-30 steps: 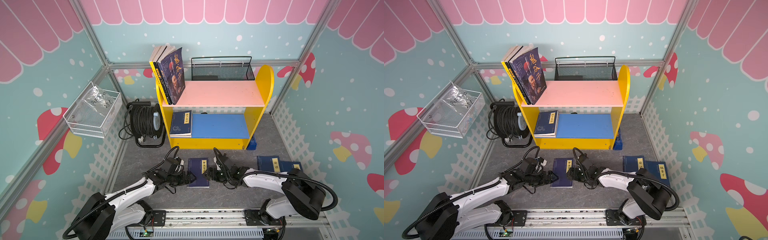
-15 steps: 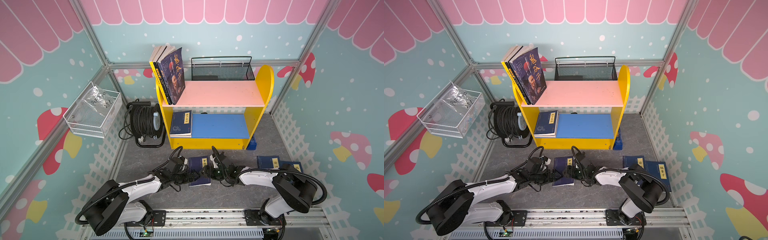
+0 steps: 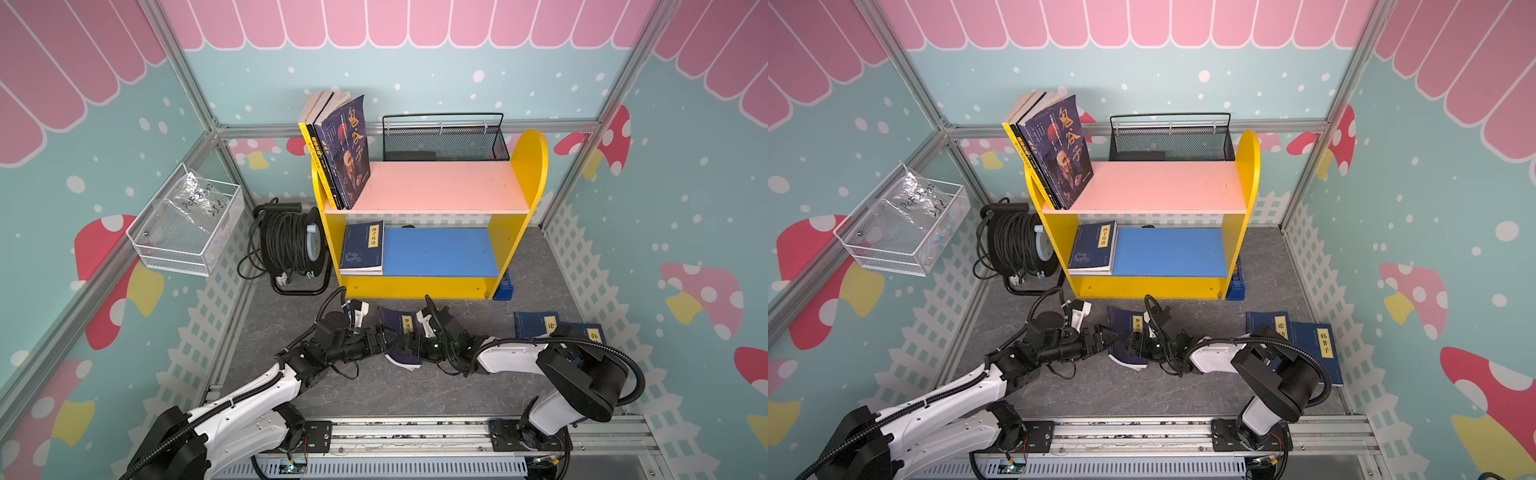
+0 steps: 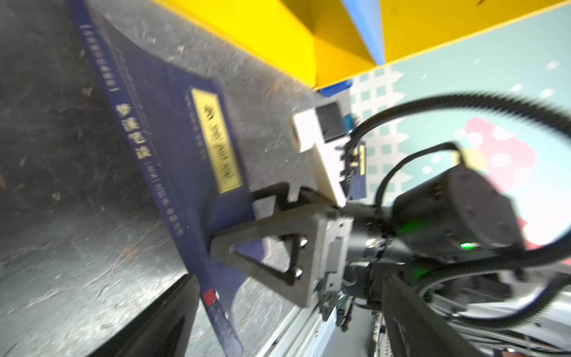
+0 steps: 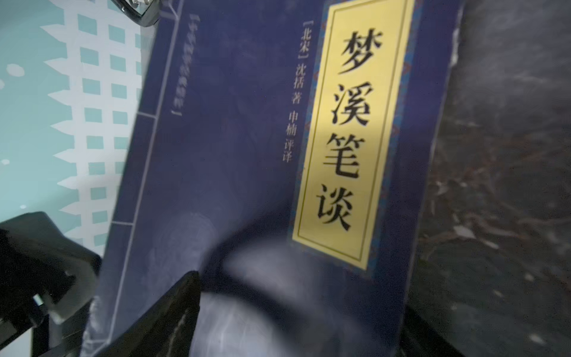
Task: Stacking books/files
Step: Pick up the book at the center of the table.
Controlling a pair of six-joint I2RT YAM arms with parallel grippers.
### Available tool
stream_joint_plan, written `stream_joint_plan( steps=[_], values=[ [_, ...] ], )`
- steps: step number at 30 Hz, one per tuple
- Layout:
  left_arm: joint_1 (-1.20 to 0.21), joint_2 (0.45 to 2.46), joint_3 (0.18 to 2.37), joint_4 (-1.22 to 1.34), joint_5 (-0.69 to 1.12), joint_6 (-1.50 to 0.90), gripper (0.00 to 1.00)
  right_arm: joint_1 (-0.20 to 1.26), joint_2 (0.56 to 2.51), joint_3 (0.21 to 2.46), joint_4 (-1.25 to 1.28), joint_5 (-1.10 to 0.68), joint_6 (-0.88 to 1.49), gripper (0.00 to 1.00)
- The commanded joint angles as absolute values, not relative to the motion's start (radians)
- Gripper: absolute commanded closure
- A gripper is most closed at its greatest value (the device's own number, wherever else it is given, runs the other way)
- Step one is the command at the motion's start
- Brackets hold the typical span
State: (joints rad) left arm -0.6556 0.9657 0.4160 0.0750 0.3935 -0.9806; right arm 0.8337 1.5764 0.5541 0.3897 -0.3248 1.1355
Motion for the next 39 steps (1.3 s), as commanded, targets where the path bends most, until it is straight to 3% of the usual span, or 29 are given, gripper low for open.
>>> stream_joint_plan(
  steps=[1, 9, 26, 36, 39],
  values=[
    [-0.633, 0.95, 0.359, 0.13, 0.389, -1.044, 0.06, 0.854, 1.592, 0.505, 0.351, -0.381, 1.178, 0.17],
    [-0.605, 0.873, 0.297, 0.103, 0.378, -1.056, 0.06, 0.855, 1.569, 0.485, 0.355, -0.367, 1.197, 0.17],
    [-0.617, 1.039, 0.275, 0.295, 0.443, -1.118, 0.19, 0.854, 1.573, 0.461, 0.376, -0.37, 1.226, 0.23],
    [-0.622, 1.141, 0.349, 0.192, 0.431, -1.06, 0.49, 0.855, 1.558, 0.459, 0.377, -0.349, 1.226, 0.24],
    [-0.622, 1.129, 0.369, 0.1, 0.392, -1.035, 0.62, 0.854, 1.539, 0.45, 0.376, -0.332, 1.231, 0.23]
  ],
)
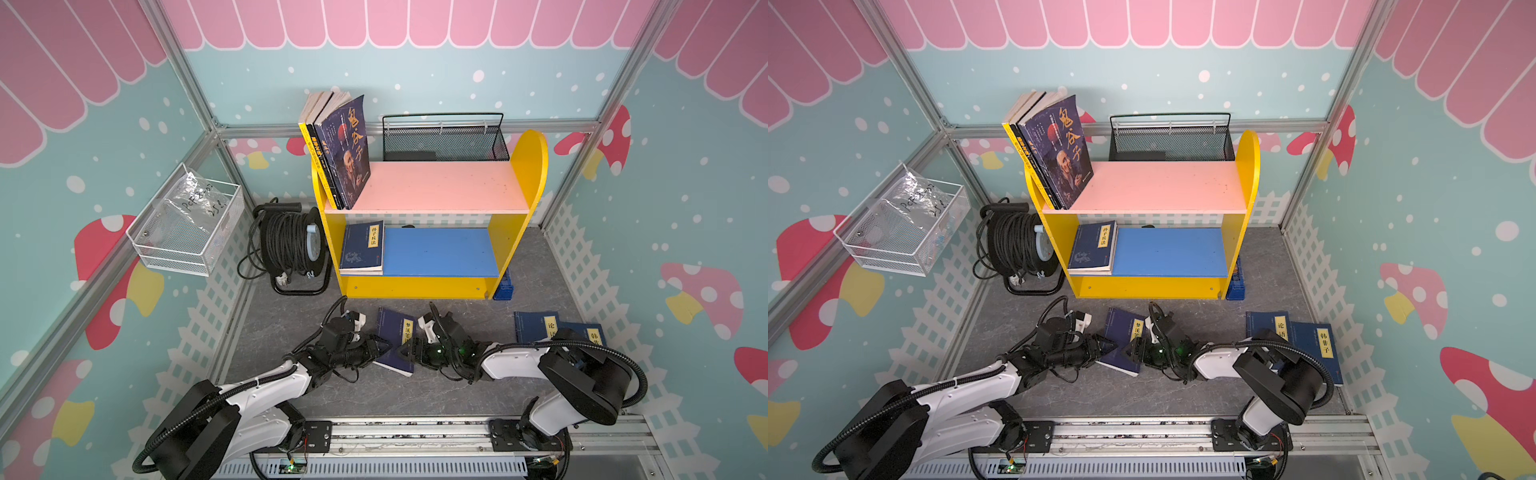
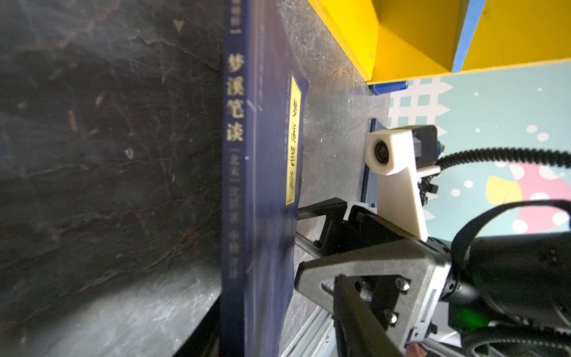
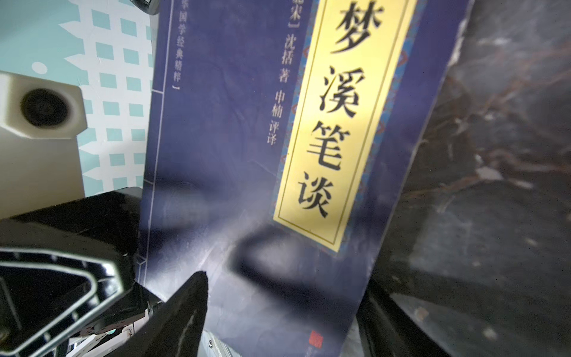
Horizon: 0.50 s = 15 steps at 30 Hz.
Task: Stacking books/files
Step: Pick up the book at the center of the table.
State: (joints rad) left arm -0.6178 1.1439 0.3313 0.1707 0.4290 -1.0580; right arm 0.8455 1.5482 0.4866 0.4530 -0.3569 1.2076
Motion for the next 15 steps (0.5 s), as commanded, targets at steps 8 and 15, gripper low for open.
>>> stream_joint_plan(
  steps=[8, 15],
  values=[
    [-0.622, 1.159, 0.409, 0.046, 0.398, -1.029, 0.97, 0.837, 1.446, 0.448, 0.369, -0.289, 1.24, 0.13],
    [-0.618, 1.082, 0.46, -0.076, 0.415, -0.961, 1.0, 0.747, 1.251, 0.448, 0.318, -0.248, 1.272, 0.09]
  ],
)
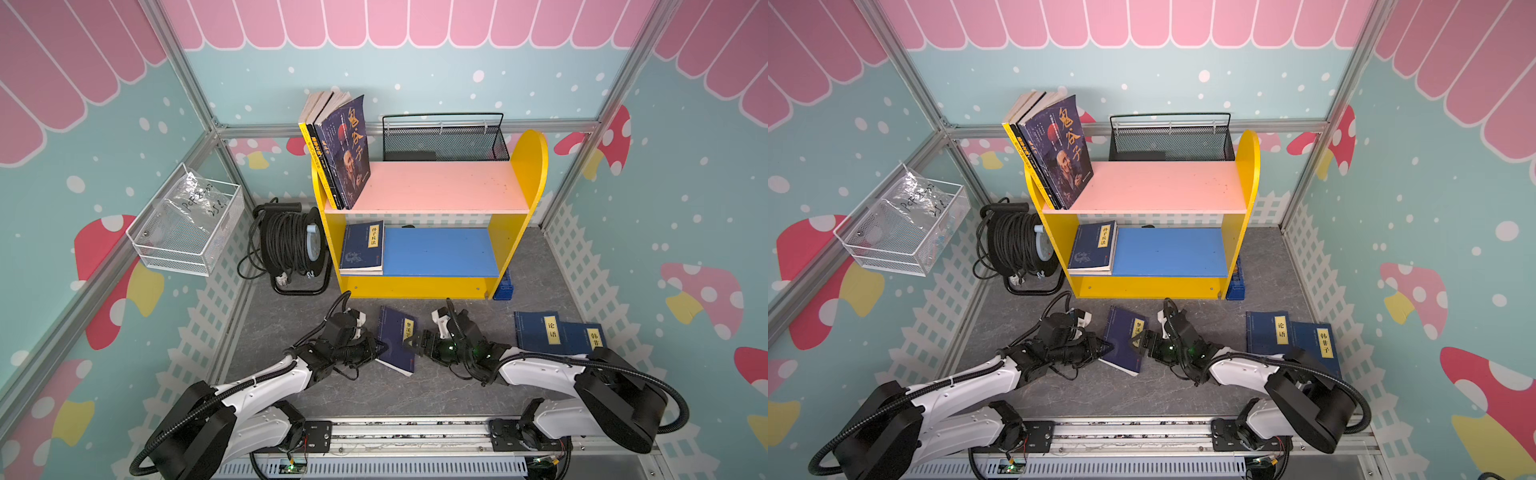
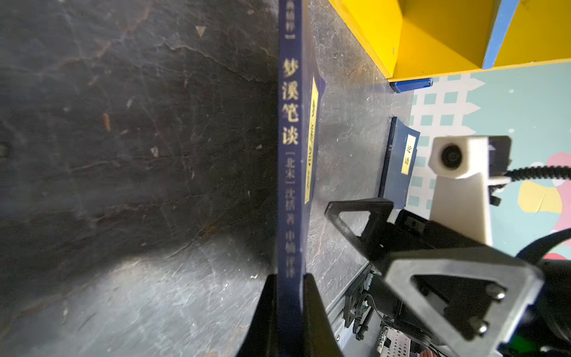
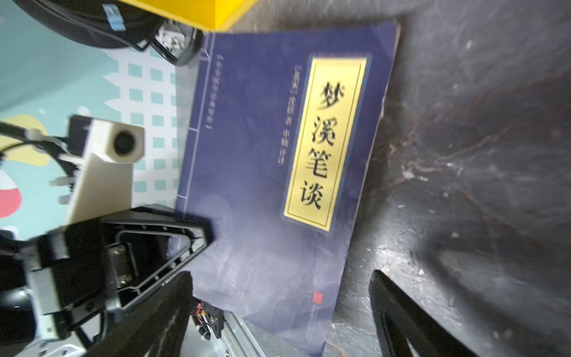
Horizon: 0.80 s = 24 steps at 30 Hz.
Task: Stacking books/files
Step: Pick up the book at the center of the table.
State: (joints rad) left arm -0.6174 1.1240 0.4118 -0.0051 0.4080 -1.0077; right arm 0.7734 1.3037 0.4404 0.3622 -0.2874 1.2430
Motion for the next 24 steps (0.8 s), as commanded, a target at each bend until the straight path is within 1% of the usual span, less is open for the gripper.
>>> stream_joint_plan(
  steps=[1, 4, 7, 9, 12, 13, 16, 21, 24],
  values=[
    [-0.615, 1.074, 0.464, -0.09, 0.427, -0.953, 1.0, 0.739, 1.23, 0.46, 0.289, -0.24, 1.268, 0.09],
    [-0.607, 1.027, 0.482, -0.123, 0.472, -0.944, 1.0, 0.725, 1.178, 0.5, 0.214, -0.215, 1.253, 0.07],
    [-0.606, 0.955, 0.527, -0.158, 0.515, -0.929, 1.0, 0.712, 1.148, 0.53, 0.19, -0.234, 1.244, 0.06],
    [-0.604, 0.909, 0.594, -0.223, 0.539, -0.891, 1.0, 0.71, 1.133, 0.562, 0.169, -0.251, 1.232, 0.06],
    [-0.598, 0.871, 0.705, -0.31, 0.579, -0.833, 1.0, 0.709, 1.11, 0.619, 0.14, -0.269, 1.19, 0.03],
    [-0.595, 0.871, 0.737, -0.33, 0.589, -0.817, 1.0, 0.709, 1.105, 0.638, 0.127, -0.271, 1.174, 0.01],
    [-0.593, 0.899, 0.847, -0.389, 0.592, -0.776, 1.0, 0.709, 1.104, 0.713, 0.087, -0.296, 1.105, 0.01],
    [-0.592, 0.956, 0.95, -0.364, 0.56, -0.754, 1.0, 0.709, 1.127, 0.775, 0.095, -0.342, 1.061, 0.01],
    [-0.569, 0.973, 0.947, -0.223, 0.58, -0.83, 1.0, 0.709, 1.134, 0.756, 0.136, -0.361, 1.07, 0.02]
  ],
)
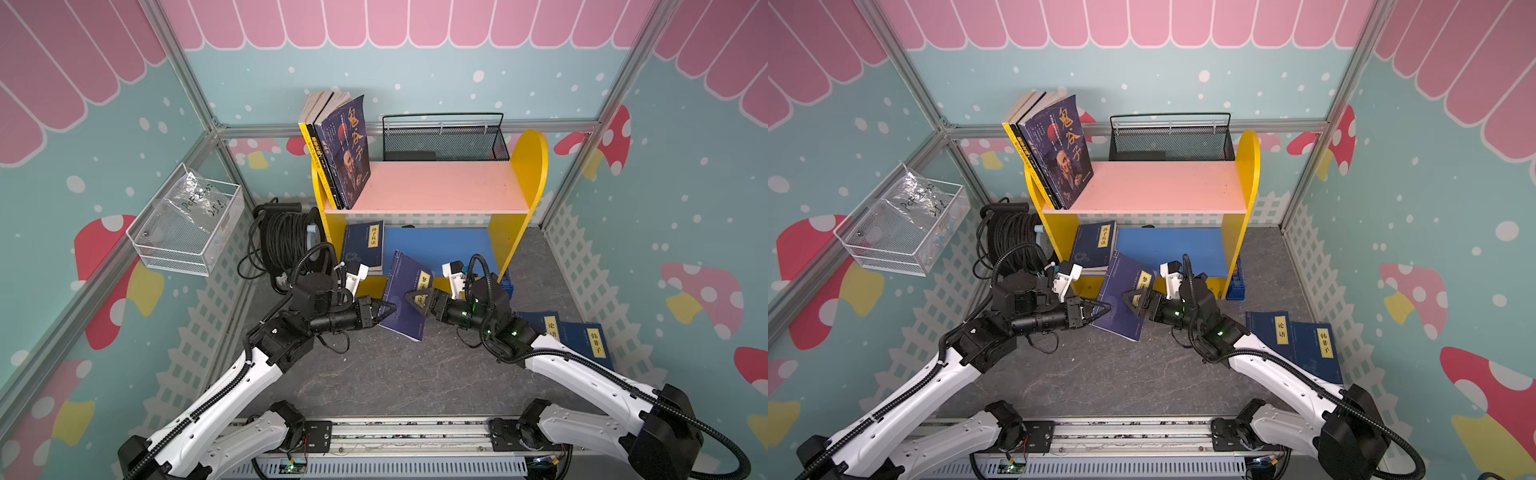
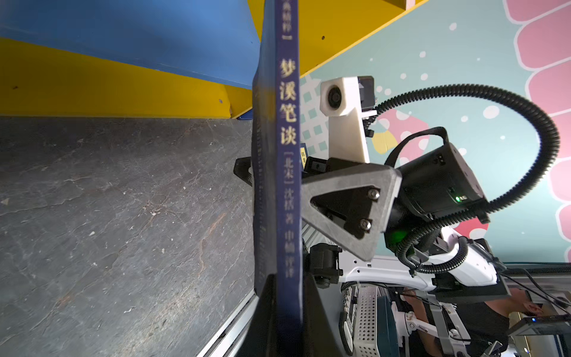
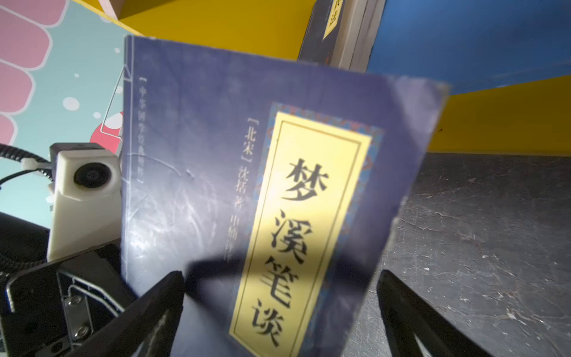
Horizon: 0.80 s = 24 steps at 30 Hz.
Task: Stacking books/files
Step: Place the book on the bookshelf.
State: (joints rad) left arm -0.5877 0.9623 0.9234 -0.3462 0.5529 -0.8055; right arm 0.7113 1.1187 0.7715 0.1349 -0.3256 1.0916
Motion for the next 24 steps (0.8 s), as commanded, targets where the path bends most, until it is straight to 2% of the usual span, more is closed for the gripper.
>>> stream_joint_plan(
  steps=[1, 6, 10, 15, 20, 24],
  values=[
    [-0.559, 0.98, 0.94, -0.167, 0.589, -0.861, 1.0, 0.709, 1.132, 0.742, 0.169, -0.37, 1.08, 0.03],
    [-0.516, 1.006, 0.908, 0.014, 0.615, -0.974, 1.0, 0.709, 1.093, 0.634, 0.379, -0.386, 1.178, 0.05],
    [-0.509, 1.02, 0.927, 0.003, 0.621, -0.971, 1.0, 0.709, 1.083, 0.595, 0.437, -0.385, 1.211, 0.09],
    [-0.509, 1.036, 0.919, 0.031, 0.638, -0.999, 1.0, 0.709, 1.098, 0.512, 0.682, -0.4, 1.292, 0.14],
    [-0.509, 1.018, 0.893, 0.073, 0.636, -1.03, 1.0, 0.708, 1.123, 0.523, 0.775, -0.41, 1.283, 0.12],
    [-0.509, 1.006, 0.89, 0.073, 0.636, -1.041, 1.0, 0.701, 1.13, 0.49, 0.917, -0.408, 1.304, 0.04]
  ],
)
